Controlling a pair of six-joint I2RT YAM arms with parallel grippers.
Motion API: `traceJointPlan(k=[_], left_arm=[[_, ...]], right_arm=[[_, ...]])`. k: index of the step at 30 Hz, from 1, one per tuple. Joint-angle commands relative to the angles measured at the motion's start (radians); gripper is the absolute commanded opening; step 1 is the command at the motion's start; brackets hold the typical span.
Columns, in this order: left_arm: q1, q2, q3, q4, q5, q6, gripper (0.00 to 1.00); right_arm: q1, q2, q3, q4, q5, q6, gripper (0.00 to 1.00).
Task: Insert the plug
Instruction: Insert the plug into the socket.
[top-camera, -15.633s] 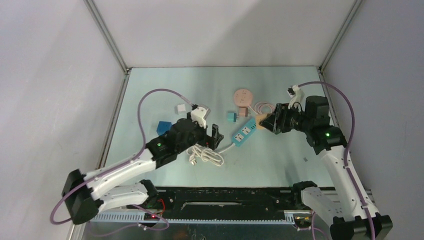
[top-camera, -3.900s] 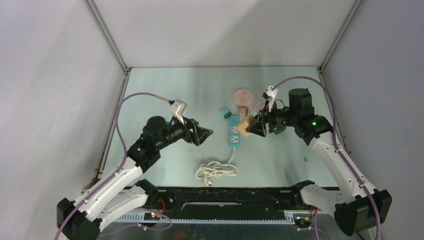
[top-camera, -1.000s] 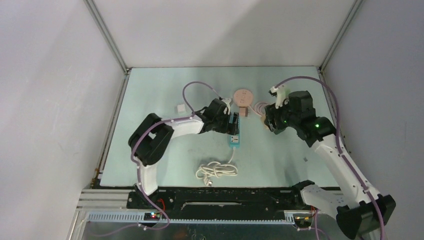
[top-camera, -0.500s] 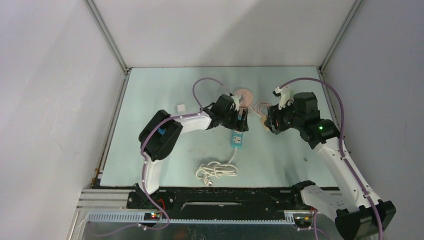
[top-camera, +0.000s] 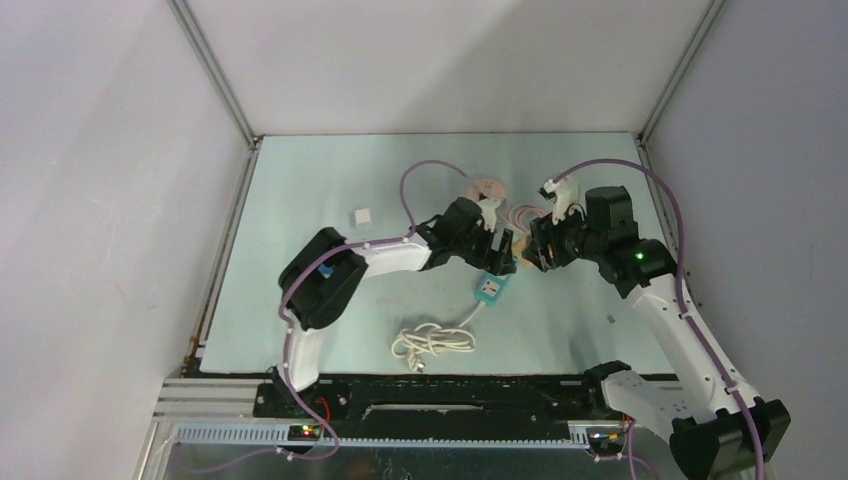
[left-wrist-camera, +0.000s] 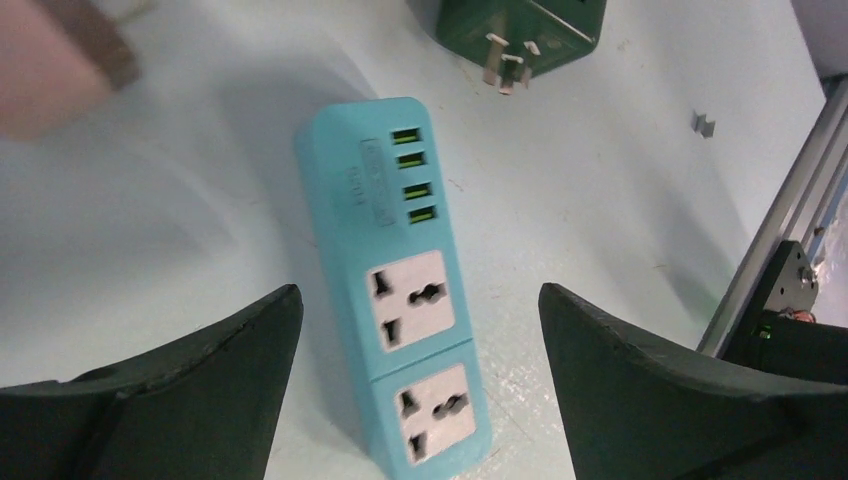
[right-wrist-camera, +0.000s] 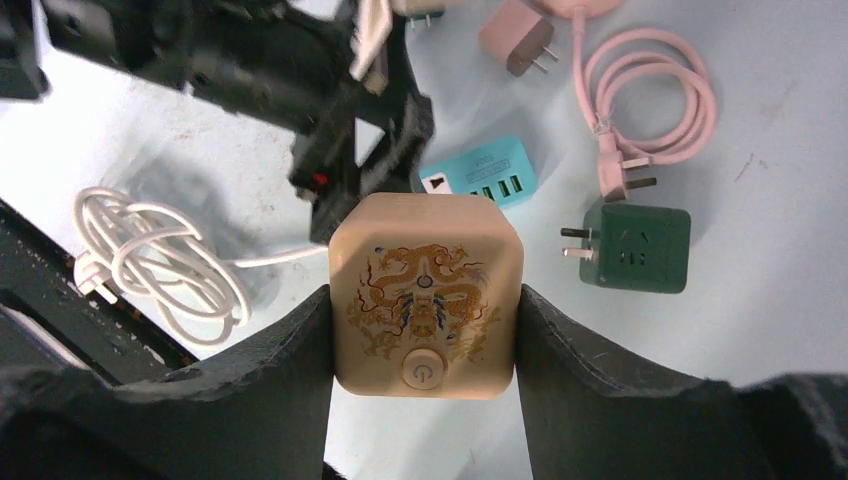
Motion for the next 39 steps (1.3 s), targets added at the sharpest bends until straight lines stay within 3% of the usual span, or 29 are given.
traceJointPlan(k=[1,5,11,19,27,39], left_arm=[[0.079,-0.224,-0.114,0.070,-0.055,0.014,0.92],[0.159,-0.399,-0.250,0.067,-0.052,0.024,0.92],[0.262,-0.709,-0.430,-0.080,-0.075,0.070,0.95],[0.364,-1.088,-0.518,-0.322,-0.101,0.107,1.00],[0.421,-1.244,-0.516,-0.452,-0.051,0.168,1.00],[0.458,-1.276,-0.573,-0.470,-0.079,0.226,1.00]], right_arm=[[-0.005,0.003,0.003,0.037,-0.088,-0.056,0.00],[-0.002,0.042,-0.001,0.062,-0.125,-0.086,0.00],[0.017,0.155,0.006,0.114,-0.119,-0.115,0.00],[0.079,0.359,0.097,0.045,-0.042,-0.205,0.00],[0.109,0.439,0.116,0.085,-0.001,-0.284,0.00],[0.128,0.487,0.124,0.129,-0.043,-0.307,0.00]])
